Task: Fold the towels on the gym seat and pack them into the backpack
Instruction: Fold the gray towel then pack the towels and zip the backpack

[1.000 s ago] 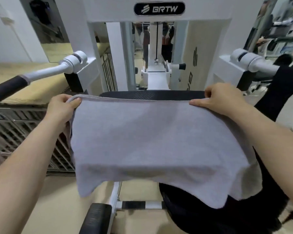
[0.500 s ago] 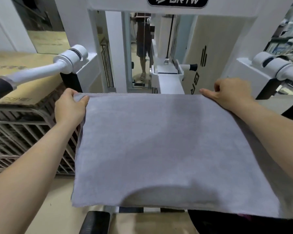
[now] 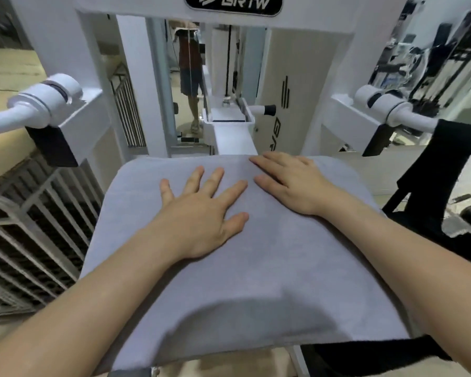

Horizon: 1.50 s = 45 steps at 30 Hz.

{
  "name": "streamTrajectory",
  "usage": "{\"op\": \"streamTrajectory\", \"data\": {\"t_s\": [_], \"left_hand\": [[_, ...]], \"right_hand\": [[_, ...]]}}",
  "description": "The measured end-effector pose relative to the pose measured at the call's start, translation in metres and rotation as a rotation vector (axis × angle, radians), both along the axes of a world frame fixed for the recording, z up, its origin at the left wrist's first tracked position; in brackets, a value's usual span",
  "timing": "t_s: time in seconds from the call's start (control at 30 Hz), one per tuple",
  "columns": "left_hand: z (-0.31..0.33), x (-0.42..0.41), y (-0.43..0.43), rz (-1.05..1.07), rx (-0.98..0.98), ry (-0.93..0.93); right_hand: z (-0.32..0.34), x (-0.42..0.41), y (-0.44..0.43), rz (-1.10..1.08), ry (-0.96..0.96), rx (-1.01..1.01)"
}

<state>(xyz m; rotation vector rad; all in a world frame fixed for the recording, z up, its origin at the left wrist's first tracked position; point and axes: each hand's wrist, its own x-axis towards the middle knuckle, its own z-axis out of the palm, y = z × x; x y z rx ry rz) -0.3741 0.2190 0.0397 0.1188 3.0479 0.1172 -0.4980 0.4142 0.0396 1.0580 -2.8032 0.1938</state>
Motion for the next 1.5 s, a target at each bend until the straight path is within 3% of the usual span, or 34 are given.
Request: {"op": "streamTrajectory", "data": {"t_s": [0.17, 0.27, 0.37, 0.47, 0.57, 0.63, 0.73, 0.83, 0.93, 1.0, 1.07, 1.13, 1.2, 1.3, 1.5], "left_hand": [[0.008, -0.021, 0.045, 0.078, -0.024, 0.064], [0.007, -0.008, 0.101, -0.164, 0.012, 0.159], [-0.002, 0.011, 0.174, -0.303, 0.073, 0.005], [-0.01, 0.009, 0.236, -0.331, 0.014, 0.021], [-0.006, 0.006, 0.27, -0.357, -0.131, 0.013], [-0.02, 0.005, 0.287, -0.255, -0.168, 0.111], [-0.042, 0.011, 0.301, -0.14, -0.192, 0.172], [-0.061, 0.013, 0.306, -0.218, -0.253, 0.418], [-0.06, 0.019, 0.303, -0.237, -0.098, 0.655], [-0.045, 0.025, 0.298, -0.204, 0.129, 0.688], [-0.028, 0.034, 0.287, -0.022, 0.461, 0.726], [-0.009, 0.042, 0.269, 0.293, 0.81, 0.713], [-0.001, 0.046, 0.242, 0.584, 0.999, 0.749], [0.009, 0.06, 0.19, 0.795, 1.058, 0.818], [0.016, 0.111, 0.101, 1.071, 1.078, 0.941]], "right_hand": [[0.008, -0.018, 0.01, -0.031, -0.072, -0.054], [0.016, -0.039, 0.047, -0.188, -0.216, -0.218], [0.016, -0.057, 0.095, -0.387, -0.481, -0.438], [0.004, -0.067, 0.131, -0.485, -0.923, -0.677], [-0.012, -0.075, 0.148, -0.409, -1.208, -0.673], [-0.019, -0.079, 0.152, -0.336, -1.318, -0.686], [-0.023, -0.084, 0.157, -0.334, -1.338, -0.764], [-0.026, -0.087, 0.162, -0.377, -1.237, -0.842], [-0.026, -0.09, 0.171, -0.407, -1.223, -0.972], [-0.026, -0.091, 0.176, -0.421, -1.278, -1.07], [-0.022, -0.088, 0.177, -0.404, -1.292, -1.146], [-0.011, -0.082, 0.17, -0.361, -1.276, -1.232], [0.008, -0.078, 0.155, -0.296, -1.236, -1.289], [0.046, -0.066, 0.112, -0.101, -1.164, -1.228], [0.101, -0.025, -0.042, 0.008, -0.973, -1.01]]}}
